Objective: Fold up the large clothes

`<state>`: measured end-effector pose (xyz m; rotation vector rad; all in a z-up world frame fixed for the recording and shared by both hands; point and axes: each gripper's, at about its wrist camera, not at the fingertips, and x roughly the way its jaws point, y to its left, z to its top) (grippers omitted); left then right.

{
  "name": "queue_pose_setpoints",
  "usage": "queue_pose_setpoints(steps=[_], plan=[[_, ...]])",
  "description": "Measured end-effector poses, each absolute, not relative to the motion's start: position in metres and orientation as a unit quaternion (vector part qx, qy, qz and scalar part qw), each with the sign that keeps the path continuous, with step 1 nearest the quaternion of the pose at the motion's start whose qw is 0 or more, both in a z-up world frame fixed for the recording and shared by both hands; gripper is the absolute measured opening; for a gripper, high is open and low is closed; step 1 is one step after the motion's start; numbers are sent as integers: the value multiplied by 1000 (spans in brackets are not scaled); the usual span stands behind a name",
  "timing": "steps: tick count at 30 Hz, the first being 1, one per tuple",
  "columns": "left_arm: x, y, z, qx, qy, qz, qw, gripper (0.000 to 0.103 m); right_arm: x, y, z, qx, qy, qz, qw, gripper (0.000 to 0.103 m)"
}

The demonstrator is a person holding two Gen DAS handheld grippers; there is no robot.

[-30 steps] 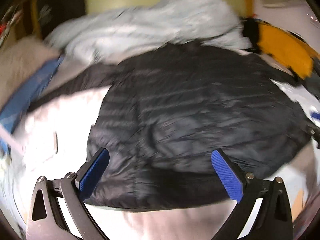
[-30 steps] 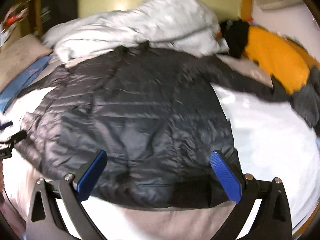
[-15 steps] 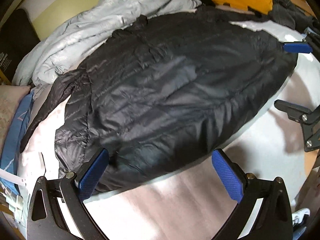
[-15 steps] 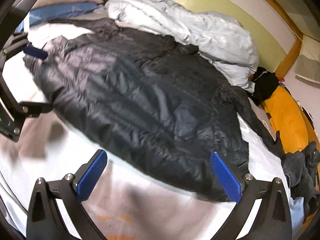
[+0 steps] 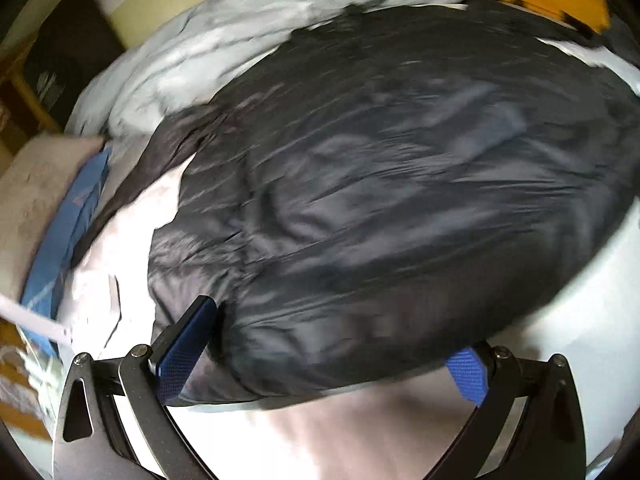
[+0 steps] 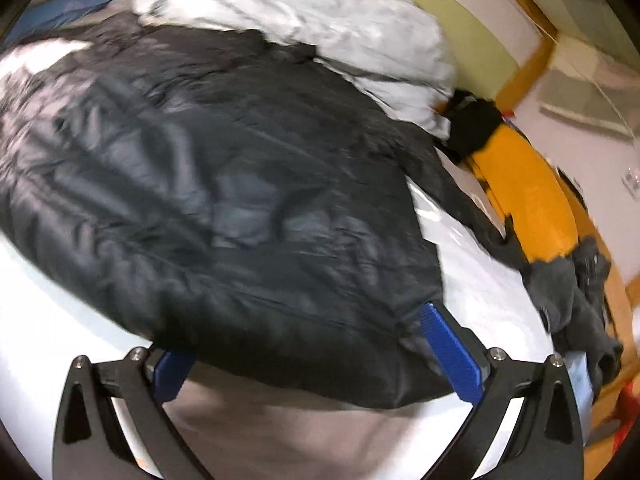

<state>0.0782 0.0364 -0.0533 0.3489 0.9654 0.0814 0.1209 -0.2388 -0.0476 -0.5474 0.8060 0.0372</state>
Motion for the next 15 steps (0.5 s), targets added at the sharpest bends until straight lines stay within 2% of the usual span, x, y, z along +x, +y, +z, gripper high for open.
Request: queue_pose_setpoints(steps=[4, 6, 7, 8, 9, 11, 13, 15], plan=[[80, 54, -42, 143, 452, 54, 879, 103, 122, -248, -34, -236, 375, 20, 896, 103], [75, 54, -33, 141, 435, 44, 888, 93, 119, -250, -27, -235, 359, 17, 903, 102], [74, 53, -30, 144, 432, 41, 889, 83, 117, -252, -25, -235, 354, 16, 905, 94], [72, 52, -28, 146, 430, 39, 890, 74, 116, -252, -24, -234, 352, 18, 906, 77], [70, 51, -26, 147, 426, 41, 892, 68, 116, -253, -24, -232, 354, 21, 906, 68], [68, 52, -24, 147, 423, 53, 893, 41, 118, -253, -26, -227, 360, 23, 904, 34], [71, 54, -26, 137, 434, 52, 889, 31, 119, -254, -29, -221, 372, 28, 901, 16], [67, 57, -27, 120, 444, 45, 887, 25, 117, -255, -31, -220, 379, 26, 898, 11]])
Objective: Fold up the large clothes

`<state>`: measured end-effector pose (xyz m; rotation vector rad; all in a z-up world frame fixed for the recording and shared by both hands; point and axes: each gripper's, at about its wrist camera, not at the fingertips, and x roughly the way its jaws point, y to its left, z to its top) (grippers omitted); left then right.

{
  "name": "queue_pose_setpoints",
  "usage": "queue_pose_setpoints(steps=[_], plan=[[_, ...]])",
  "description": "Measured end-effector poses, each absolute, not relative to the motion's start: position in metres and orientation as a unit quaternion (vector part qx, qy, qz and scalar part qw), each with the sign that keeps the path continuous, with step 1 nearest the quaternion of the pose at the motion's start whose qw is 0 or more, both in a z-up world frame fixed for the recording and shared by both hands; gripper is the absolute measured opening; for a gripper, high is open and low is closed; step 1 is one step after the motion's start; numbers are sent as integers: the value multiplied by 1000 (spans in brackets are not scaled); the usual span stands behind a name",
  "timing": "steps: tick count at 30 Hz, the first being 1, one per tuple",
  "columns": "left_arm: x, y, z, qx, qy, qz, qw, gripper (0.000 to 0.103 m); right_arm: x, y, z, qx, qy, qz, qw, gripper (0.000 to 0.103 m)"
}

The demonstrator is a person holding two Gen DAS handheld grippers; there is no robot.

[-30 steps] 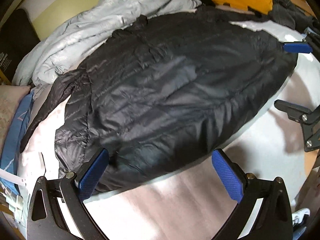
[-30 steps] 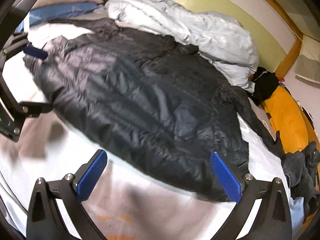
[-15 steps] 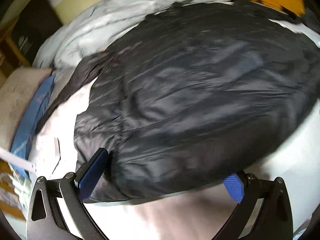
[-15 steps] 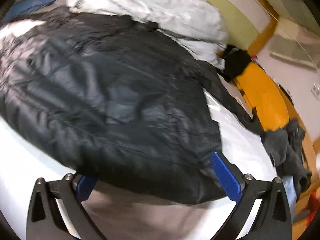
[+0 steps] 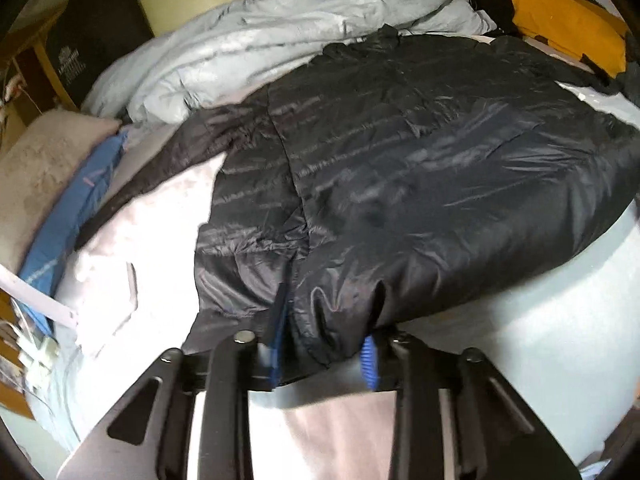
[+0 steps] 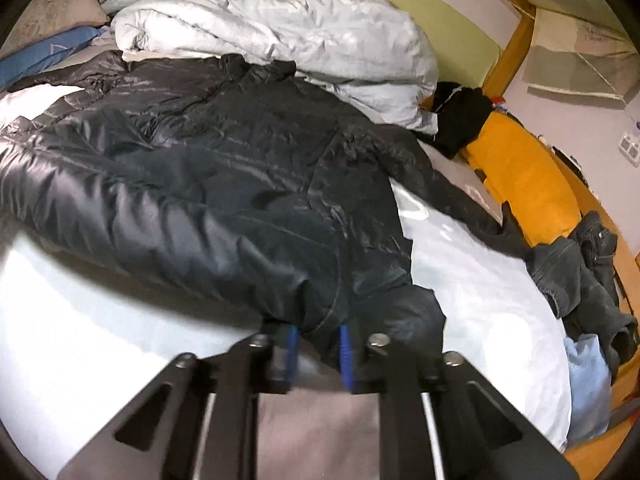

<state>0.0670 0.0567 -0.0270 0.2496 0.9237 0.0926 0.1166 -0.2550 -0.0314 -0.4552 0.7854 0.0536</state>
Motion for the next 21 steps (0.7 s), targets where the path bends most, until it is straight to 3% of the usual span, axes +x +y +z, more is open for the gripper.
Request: queue_pose_setpoints(steps=[7, 16, 21], plan=[[30, 59, -17, 94, 458, 43, 883, 20, 73, -259, -16, -217, 381, 38, 898, 10], [-21, 61, -8, 85, 495, 15, 865, 24, 27, -276, -6, -177, 412, 78, 890, 11], [1, 68, 19, 86, 469, 32, 878, 33, 51, -279, 16, -158, 398, 67, 901, 24]])
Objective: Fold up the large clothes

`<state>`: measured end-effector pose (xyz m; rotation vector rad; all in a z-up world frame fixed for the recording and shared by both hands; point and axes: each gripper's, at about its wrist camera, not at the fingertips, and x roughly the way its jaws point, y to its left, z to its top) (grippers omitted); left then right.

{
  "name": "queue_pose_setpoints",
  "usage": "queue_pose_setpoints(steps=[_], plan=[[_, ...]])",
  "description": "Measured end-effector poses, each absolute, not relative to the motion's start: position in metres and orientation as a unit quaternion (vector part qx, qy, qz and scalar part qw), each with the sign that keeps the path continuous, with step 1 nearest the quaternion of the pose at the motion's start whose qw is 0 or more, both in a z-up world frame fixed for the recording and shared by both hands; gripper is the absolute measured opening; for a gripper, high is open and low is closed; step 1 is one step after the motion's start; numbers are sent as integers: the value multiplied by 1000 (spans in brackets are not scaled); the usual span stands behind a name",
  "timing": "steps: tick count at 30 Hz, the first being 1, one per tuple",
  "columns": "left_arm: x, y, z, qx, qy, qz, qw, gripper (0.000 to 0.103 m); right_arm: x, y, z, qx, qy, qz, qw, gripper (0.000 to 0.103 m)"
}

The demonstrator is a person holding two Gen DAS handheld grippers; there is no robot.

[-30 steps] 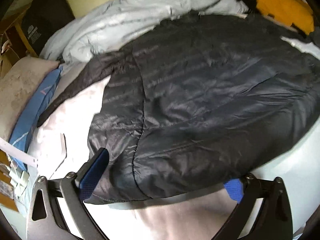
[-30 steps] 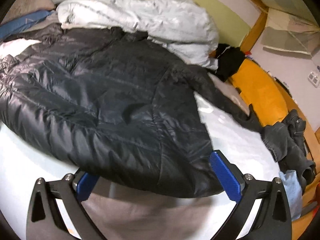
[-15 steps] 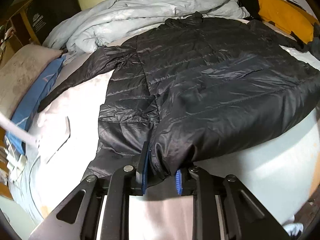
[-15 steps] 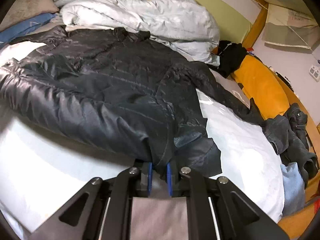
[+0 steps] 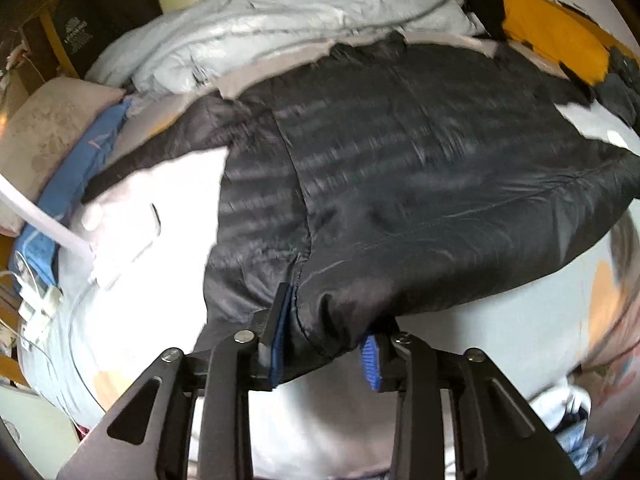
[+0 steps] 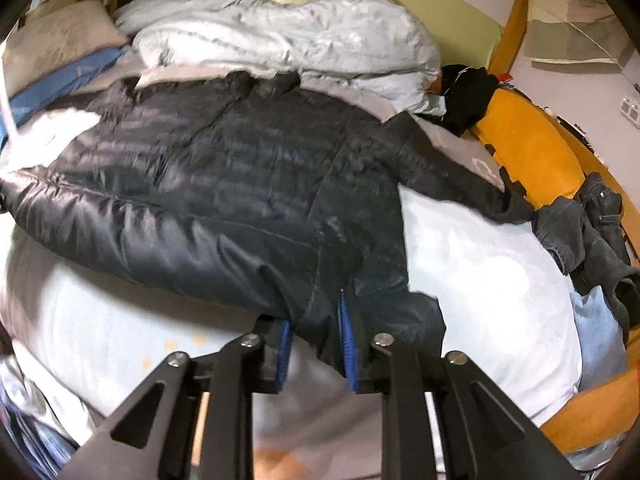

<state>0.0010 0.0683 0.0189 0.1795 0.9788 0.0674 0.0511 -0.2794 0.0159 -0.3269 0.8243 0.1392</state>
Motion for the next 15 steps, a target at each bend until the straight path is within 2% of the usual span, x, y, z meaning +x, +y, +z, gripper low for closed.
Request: queue_pose_setpoints(steps=[1, 3, 6, 7, 11, 15], plan=[[8, 69, 26, 89, 461, 34, 882, 34, 56, -280, 21, -155, 395, 63, 903, 28], [31, 69, 36, 107, 446, 44, 888, 44, 74, -275, 32, -158, 383, 54, 908, 37], [68, 77, 51, 110, 419, 64, 899, 71, 104, -272, 43, -158, 357, 20, 920, 59], [79, 82, 54, 106, 412, 76, 902, 83, 113, -272, 45, -159, 348, 6, 924, 69], [127, 101, 65, 107, 359, 128, 918, 88, 155, -270, 49, -139, 306, -25, 942, 86], [149, 129, 62, 53, 363, 138, 920, 94, 187, -291, 34, -94, 336, -42, 936, 86]])
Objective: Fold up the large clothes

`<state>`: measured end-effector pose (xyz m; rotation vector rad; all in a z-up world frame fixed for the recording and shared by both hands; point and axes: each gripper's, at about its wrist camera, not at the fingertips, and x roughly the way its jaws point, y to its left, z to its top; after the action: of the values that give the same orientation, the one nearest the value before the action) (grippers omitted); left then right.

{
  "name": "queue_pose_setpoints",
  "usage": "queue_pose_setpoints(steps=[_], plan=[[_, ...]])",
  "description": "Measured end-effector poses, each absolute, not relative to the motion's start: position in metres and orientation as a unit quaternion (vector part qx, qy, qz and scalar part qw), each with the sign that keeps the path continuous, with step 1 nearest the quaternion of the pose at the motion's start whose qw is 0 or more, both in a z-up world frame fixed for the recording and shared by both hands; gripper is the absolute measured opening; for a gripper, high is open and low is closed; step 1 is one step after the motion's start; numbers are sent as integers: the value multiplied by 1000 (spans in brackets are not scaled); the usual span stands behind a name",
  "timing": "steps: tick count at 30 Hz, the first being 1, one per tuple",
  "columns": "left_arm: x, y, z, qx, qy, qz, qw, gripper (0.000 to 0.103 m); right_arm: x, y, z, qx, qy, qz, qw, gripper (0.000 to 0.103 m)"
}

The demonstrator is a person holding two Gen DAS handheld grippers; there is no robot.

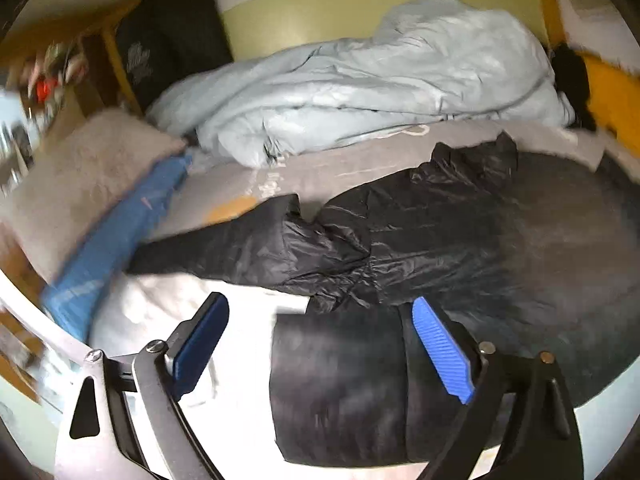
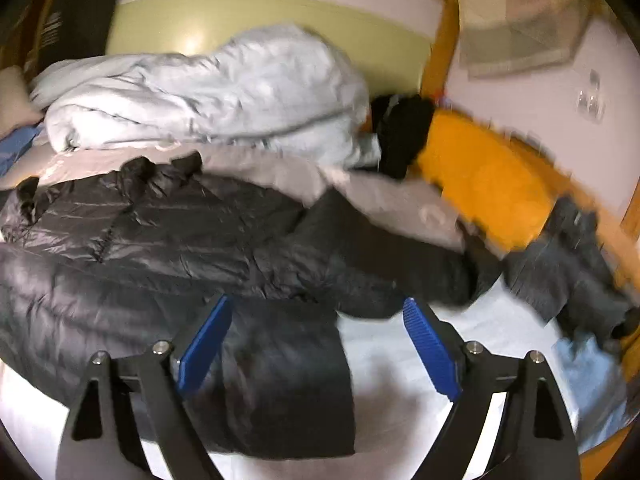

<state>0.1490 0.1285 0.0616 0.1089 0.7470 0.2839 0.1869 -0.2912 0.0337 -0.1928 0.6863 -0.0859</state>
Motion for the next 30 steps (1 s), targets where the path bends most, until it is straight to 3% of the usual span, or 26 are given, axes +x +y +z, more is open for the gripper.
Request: queue_pose_setpoints(steps=[2, 5, 13, 15, 17, 18, 19, 21, 25, 30], plan=[[141, 141, 57, 12, 359, 117, 926, 102, 191, -314, 30, -29, 364, -20, 931, 87], [132, 156, 43, -16, 358, 109, 927, 103, 192, -338, 31, 32, 382, 6, 924, 91], [151, 165, -4, -36, 426, 90, 900, 103, 211, -356, -7, 94, 455, 75, 882, 91], [157, 168, -16, -49, 441, 78, 893, 92, 217, -350, -17, 80, 468, 71, 877, 85], [158, 172, -21, -75, 447, 72, 888, 35, 221, -340, -25, 63, 481, 84, 871, 52], [160, 174, -22, -86, 448, 62, 888, 27, 222, -332, -29, 52, 483, 94, 869, 39], [161, 174, -21, -89, 441, 49, 892, 10, 223, -328, -30, 41, 479, 92, 872, 13], [159, 168, -12, -69, 408, 50, 909, 4, 219, -320, -22, 17, 445, 86, 891, 6], [159, 159, 13, -37, 355, 69, 932, 3, 214, -320, 4, 18, 373, 67, 925, 5], [172, 149, 0, 10, 370, 87, 925, 4, 240, -321, -18, 15, 420, 50, 906, 5]])
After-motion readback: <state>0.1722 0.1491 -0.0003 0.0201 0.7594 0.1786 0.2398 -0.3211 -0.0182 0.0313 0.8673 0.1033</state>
